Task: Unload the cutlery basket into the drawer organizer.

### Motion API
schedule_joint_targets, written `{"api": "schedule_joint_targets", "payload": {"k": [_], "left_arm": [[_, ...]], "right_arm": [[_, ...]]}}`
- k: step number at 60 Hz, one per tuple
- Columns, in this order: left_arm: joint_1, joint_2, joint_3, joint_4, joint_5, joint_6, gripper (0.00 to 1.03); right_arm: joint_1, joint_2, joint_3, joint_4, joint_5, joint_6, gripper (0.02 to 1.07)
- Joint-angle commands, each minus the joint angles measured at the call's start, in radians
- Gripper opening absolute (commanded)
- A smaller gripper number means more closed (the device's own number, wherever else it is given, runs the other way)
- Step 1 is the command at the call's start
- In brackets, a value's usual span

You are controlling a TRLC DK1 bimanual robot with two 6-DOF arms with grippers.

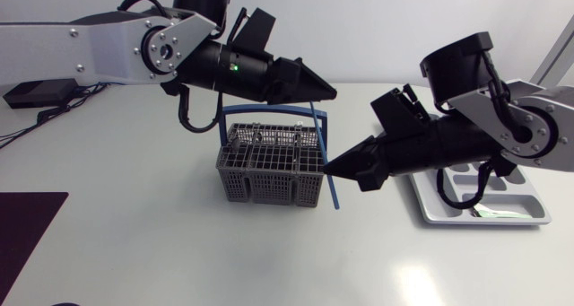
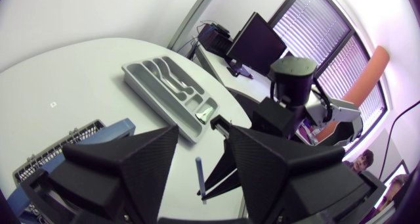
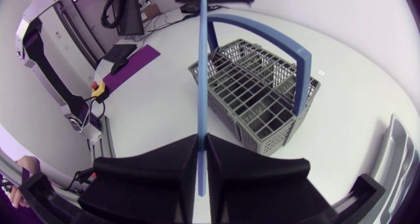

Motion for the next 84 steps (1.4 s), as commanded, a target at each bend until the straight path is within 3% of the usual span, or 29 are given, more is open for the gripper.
{"api": "schedule_joint_targets", "payload": {"k": [1, 25, 34, 46, 63, 84], "left_arm": [[0.033, -0.034, 0.036, 0.036, 0.013, -0.062, 0.68], [0.222, -0.106, 0.078, 0.021, 0.012, -0.048, 0.67], [0.271, -0.132, 0.071, -0.120, -0.059, 0.113, 0.67], [0.345, -0.146, 0.025, -0.229, -0.081, 0.251, 0.67], [0.397, -0.181, -0.062, -0.332, -0.162, 0.437, 0.67], [0.391, -0.232, -0.186, -0.347, -0.301, 0.575, 0.67]], "right_arm": [[-0.015, 0.016, -0.045, -0.022, 0.001, -0.013, 0.10], [-0.278, -0.028, -0.050, -0.137, -0.011, -0.161, 0.10], [-0.455, 0.020, 0.006, -0.169, -0.008, -0.226, 0.10], [-0.602, 0.165, 0.111, -0.177, 0.064, -0.253, 0.10], [-0.660, 0.386, 0.253, -0.177, 0.210, -0.227, 0.10], [-0.657, 0.610, 0.371, -0.183, 0.317, -0.138, 0.11]]}}
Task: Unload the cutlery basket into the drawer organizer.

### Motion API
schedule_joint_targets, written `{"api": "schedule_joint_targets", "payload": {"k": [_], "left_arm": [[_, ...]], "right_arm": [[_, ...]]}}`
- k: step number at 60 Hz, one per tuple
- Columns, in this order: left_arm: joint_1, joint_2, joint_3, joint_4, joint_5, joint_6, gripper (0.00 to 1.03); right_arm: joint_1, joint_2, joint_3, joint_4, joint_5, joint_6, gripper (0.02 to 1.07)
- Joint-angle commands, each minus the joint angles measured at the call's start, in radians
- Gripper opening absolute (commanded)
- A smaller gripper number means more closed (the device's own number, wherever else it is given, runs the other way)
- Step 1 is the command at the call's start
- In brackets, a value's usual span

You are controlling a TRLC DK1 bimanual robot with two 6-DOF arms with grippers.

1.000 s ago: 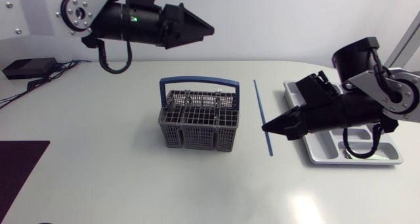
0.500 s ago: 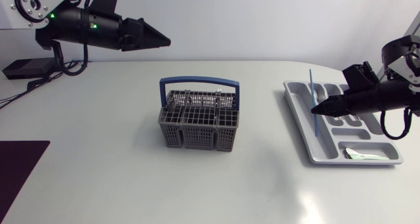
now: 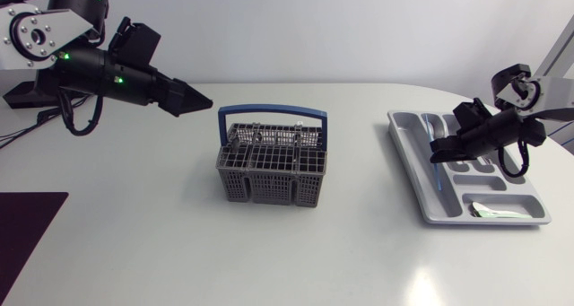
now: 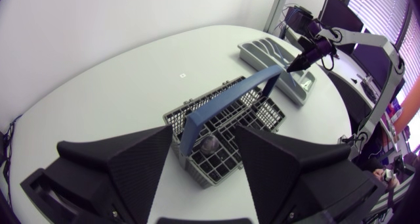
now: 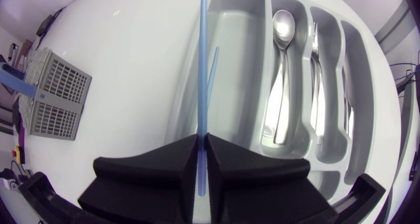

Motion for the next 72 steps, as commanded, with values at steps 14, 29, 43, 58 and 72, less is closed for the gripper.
{"api": "schedule_joint_targets", "payload": {"k": [14, 29, 43, 58, 72], "left_arm": [[0.005, -0.054, -0.127, -0.004, -0.033, 0.112, 0.67], [0.006, -0.103, -0.198, 0.006, -0.056, 0.164, 0.67], [0.017, -0.126, -0.251, 0.031, -0.056, 0.189, 0.67], [0.029, -0.157, -0.307, 0.066, -0.054, 0.206, 0.67], [0.043, -0.176, -0.357, 0.126, -0.043, 0.203, 0.67]], "right_arm": [[0.000, 0.165, 0.079, -0.013, 0.036, 0.066, 0.13], [0.009, 0.188, 0.088, 0.001, 0.061, 0.095, 0.22], [0.036, 0.096, 0.047, 0.019, 0.106, 0.118, 0.74], [0.168, -0.220, -0.062, 0.023, 0.116, 0.136, 0.84], [0.424, -0.435, -0.090, -0.004, 0.049, 0.213, 0.84]]}}
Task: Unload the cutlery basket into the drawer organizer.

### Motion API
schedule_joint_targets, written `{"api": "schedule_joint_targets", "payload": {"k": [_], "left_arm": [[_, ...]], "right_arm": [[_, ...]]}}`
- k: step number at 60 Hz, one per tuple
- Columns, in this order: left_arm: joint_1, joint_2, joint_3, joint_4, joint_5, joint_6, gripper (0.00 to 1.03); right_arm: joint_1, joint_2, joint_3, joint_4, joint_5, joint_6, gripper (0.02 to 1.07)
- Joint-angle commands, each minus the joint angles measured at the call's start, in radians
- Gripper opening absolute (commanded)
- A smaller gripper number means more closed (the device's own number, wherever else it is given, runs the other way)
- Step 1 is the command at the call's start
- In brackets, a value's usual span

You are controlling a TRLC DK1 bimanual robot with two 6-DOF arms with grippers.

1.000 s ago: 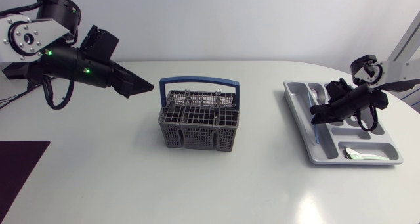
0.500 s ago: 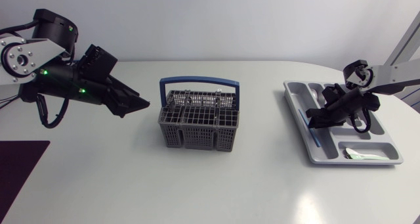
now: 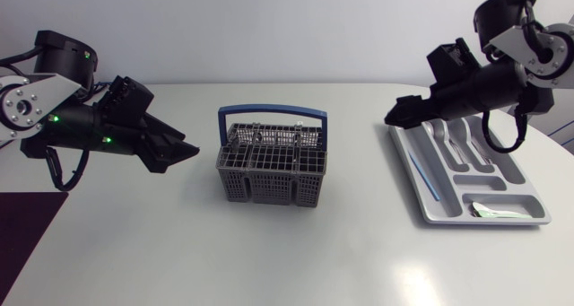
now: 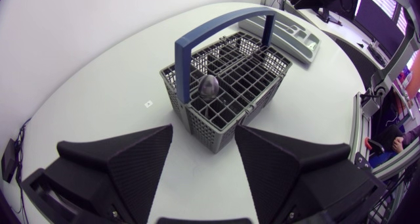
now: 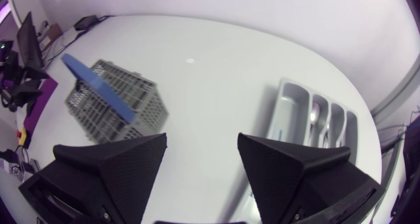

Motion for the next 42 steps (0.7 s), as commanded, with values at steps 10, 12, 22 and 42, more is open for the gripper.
{"api": "schedule_joint_targets", "payload": {"k": [10, 12, 22, 42], "left_arm": [[0.019, -0.011, -0.065, 0.066, 0.037, 0.019, 0.67], [0.019, -0.009, -0.072, 0.078, 0.045, 0.019, 0.67], [0.022, 0.009, -0.083, 0.112, 0.071, 0.026, 0.67], [0.013, 0.063, -0.083, 0.156, 0.092, 0.030, 0.67]], "right_arm": [[0.225, -0.055, -0.027, 0.007, -0.011, 0.117, 0.84], [0.275, -0.046, -0.025, 0.028, -0.008, 0.142, 0.84], [0.419, 0.003, -0.004, 0.074, 0.015, 0.193, 0.84], [0.537, 0.178, 0.091, 0.159, 0.016, 0.249, 0.84]]}}
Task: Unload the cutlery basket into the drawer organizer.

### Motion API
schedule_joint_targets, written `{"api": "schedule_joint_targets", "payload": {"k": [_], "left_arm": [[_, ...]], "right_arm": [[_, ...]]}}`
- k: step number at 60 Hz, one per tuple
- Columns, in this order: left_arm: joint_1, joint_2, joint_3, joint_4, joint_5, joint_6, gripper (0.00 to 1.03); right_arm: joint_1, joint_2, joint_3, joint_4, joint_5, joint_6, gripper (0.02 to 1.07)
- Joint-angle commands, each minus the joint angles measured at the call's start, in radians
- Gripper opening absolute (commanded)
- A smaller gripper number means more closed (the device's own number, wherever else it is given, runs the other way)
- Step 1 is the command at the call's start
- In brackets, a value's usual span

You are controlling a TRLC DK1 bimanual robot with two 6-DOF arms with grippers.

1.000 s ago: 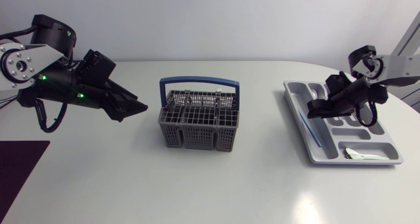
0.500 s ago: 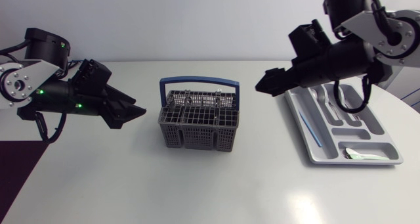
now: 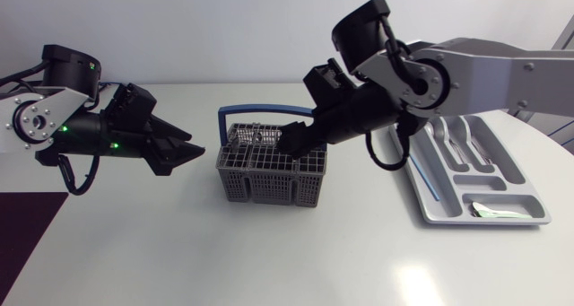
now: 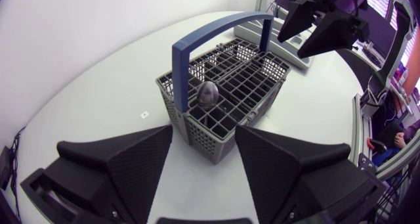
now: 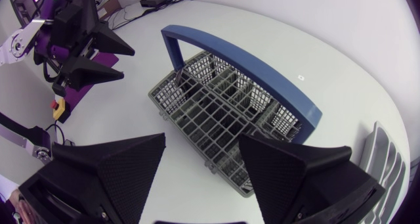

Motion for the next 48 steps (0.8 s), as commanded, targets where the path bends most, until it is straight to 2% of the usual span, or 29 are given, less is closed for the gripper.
{"api": "schedule_joint_targets", "payload": {"k": [1, 17, 28, 39, 48], "left_arm": [[-0.005, 0.027, -0.029, 0.018, 0.013, 0.022, 0.67], [-0.010, 0.076, -0.047, 0.077, 0.047, 0.025, 0.67], [0.001, 0.107, -0.066, 0.129, 0.103, 0.027, 0.67], [0.007, 0.162, -0.061, 0.173, 0.120, 0.028, 0.67], [0.025, 0.199, -0.052, 0.192, 0.146, 0.032, 0.67]], "right_arm": [[0.038, 0.043, 0.046, 0.030, -0.004, 0.048, 0.84], [0.114, 0.143, 0.090, 0.121, 0.010, 0.088, 0.83], [0.145, 0.217, 0.139, 0.170, 0.045, 0.100, 0.83], [0.146, 0.281, 0.170, 0.228, 0.088, 0.117, 0.83], [0.151, 0.316, 0.179, 0.262, 0.099, 0.140, 0.78]]}}
